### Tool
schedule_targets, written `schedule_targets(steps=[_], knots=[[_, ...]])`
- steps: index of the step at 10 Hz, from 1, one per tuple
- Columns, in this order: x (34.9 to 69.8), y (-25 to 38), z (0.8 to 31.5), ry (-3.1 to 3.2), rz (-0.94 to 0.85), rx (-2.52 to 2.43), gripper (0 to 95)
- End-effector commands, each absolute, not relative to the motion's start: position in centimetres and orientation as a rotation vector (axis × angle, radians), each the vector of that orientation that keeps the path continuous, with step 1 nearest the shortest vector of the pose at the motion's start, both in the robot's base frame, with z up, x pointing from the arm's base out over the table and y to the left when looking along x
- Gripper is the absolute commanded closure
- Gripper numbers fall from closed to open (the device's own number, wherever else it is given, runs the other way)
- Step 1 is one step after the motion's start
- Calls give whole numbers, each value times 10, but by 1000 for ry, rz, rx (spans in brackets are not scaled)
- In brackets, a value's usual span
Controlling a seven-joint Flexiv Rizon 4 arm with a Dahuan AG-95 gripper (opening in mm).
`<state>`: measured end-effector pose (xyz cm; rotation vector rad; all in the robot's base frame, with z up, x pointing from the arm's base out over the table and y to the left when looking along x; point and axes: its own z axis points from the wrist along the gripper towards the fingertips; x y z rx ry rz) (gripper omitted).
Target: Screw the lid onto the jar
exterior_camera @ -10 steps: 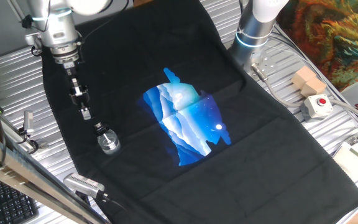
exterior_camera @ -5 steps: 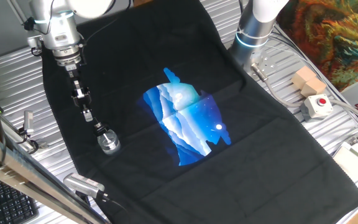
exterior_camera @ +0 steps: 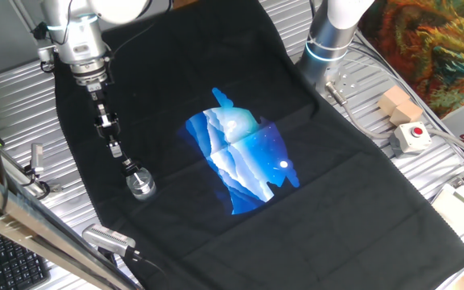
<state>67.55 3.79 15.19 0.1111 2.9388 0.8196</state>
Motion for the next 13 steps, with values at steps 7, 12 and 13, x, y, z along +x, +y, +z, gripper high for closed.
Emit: schedule_targets(steps=[7,12,13], knots=[[677,38,155,3023,851,122,570],[676,39,155,3028,850,130,570],[676,38,155,3027,852,131,570]])
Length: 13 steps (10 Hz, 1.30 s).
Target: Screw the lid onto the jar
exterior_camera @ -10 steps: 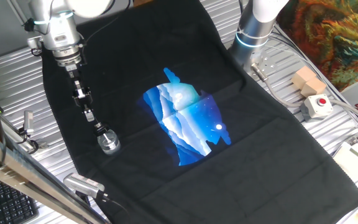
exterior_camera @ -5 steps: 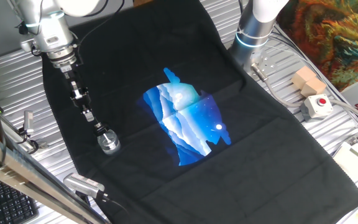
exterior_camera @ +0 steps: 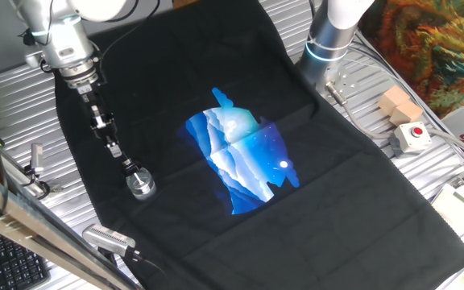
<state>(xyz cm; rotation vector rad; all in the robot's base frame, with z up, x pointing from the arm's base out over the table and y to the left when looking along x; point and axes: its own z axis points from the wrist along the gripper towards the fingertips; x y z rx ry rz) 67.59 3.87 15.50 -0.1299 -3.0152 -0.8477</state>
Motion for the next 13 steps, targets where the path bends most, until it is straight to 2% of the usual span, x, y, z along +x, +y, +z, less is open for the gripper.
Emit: schedule_targets(steps=[1,8,9,13], knots=[[675,38,155,-3018,-848,-131,760],[671,37,153,-3022,-851,-128,760],[671,37,153,-3026,-851,-116,570],[671,38,153,-3031,-860,-101,570]])
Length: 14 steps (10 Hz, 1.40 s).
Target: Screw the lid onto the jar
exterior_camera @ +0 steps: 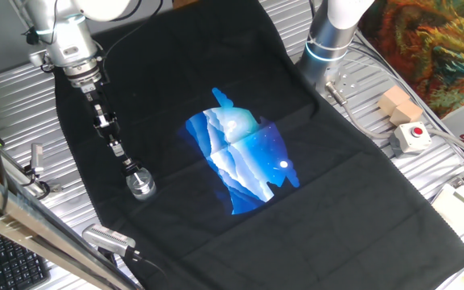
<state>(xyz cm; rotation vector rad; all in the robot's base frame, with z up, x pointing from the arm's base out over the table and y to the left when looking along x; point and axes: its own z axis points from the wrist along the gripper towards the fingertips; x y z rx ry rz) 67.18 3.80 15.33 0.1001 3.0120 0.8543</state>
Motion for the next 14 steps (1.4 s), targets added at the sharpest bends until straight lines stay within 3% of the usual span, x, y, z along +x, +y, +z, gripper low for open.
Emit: schedule_targets(steps=[1,14], knots=[[671,39,153,3005,859,98,570],[670,38,148,2952,952,98,570]])
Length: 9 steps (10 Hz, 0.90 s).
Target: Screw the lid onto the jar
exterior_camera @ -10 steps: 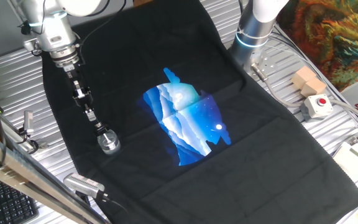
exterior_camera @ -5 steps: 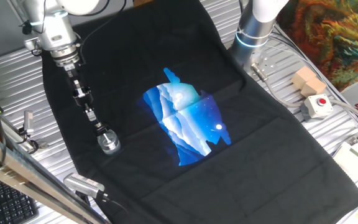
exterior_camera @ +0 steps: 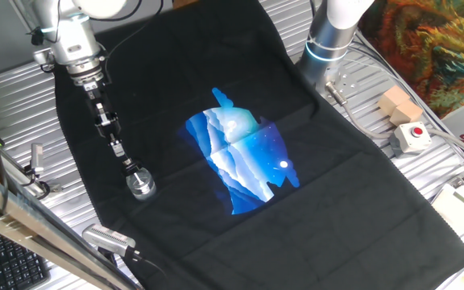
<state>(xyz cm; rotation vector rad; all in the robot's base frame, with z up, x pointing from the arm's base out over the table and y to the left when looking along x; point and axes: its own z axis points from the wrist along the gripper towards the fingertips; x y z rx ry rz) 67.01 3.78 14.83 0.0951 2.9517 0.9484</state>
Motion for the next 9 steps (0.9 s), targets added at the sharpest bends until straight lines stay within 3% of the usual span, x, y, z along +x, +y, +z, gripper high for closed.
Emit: schedule_targets(steps=[1,9], knots=[[670,40,147,2945,962,102,570],[669,44,143,2934,978,115,570]])
